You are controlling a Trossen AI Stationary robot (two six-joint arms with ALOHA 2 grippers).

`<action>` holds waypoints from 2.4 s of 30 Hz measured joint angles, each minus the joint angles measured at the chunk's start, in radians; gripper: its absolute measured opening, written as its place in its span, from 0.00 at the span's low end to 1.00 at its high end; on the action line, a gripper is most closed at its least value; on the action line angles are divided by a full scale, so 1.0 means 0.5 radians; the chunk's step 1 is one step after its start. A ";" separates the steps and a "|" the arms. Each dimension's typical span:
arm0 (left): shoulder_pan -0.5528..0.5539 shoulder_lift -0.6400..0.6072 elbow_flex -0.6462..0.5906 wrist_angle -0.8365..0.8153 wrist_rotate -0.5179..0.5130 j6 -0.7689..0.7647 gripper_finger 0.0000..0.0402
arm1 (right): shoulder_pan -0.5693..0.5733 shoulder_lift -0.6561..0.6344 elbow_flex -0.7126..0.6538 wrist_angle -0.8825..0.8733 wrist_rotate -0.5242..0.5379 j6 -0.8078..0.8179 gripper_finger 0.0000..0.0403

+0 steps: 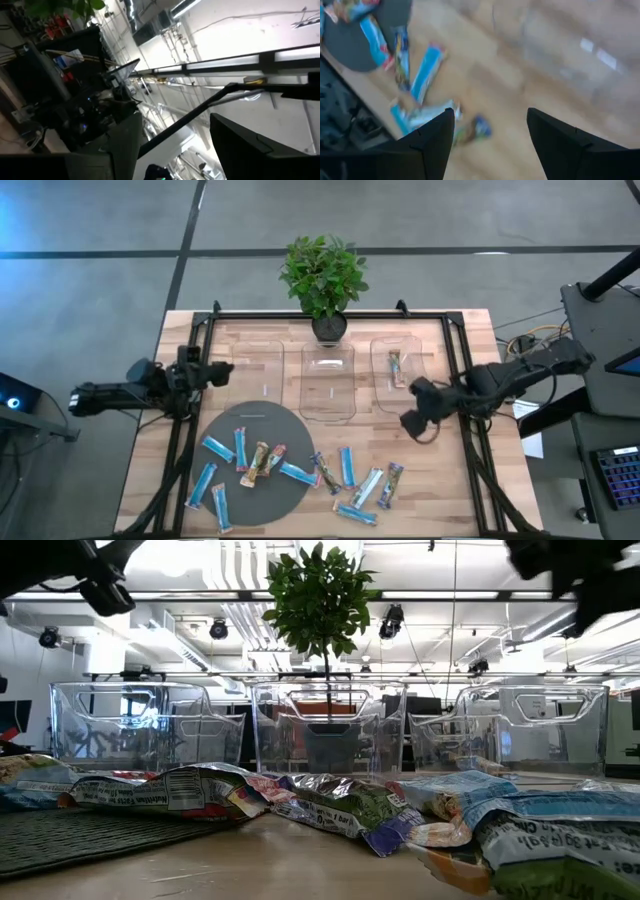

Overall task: Pick and place Granola Bars by type
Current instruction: Put the blue granola bar into the middle transparent bin

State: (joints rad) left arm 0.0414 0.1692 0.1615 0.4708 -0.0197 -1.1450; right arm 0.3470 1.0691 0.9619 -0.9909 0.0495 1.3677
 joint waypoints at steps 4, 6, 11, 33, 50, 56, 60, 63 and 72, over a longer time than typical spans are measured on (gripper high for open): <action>0.000 0.123 0.036 -0.001 0.027 0.002 0.54 | 0.208 0.096 -0.021 0.014 -0.139 0.489 0.59; 0.000 0.177 0.037 -0.003 0.058 0.013 0.54 | 0.286 0.187 -0.021 0.059 -0.158 0.656 0.59; 0.000 0.295 0.031 -0.028 0.088 0.016 0.54 | 0.377 0.487 -0.019 0.278 -0.208 0.895 0.59; -0.001 0.363 0.029 -0.129 0.505 -0.004 0.54 | 0.602 1.336 0.064 0.903 -0.383 1.718 0.60; 0.000 0.362 0.029 -0.223 0.517 0.050 0.54 | 0.574 1.474 0.074 0.800 -0.332 1.752 0.44; 0.000 0.362 0.029 -0.229 0.517 0.060 0.54 | 0.580 1.425 0.100 0.750 -0.277 1.548 0.22; 0.000 0.363 0.029 -0.228 0.517 0.061 0.54 | 0.562 1.263 0.191 0.707 0.021 1.367 0.13; 0.000 0.363 0.029 -0.228 0.516 0.061 0.54 | 0.501 1.073 0.261 0.671 0.327 1.189 0.12; 0.000 0.362 0.029 -0.228 0.432 0.060 0.54 | -0.287 0.947 0.567 0.742 0.550 0.045 0.13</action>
State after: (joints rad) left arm 0.0414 0.3504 0.1761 0.3569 0.1962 -1.1151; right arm 0.2033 1.5427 1.2455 -0.6201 0.3247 1.3904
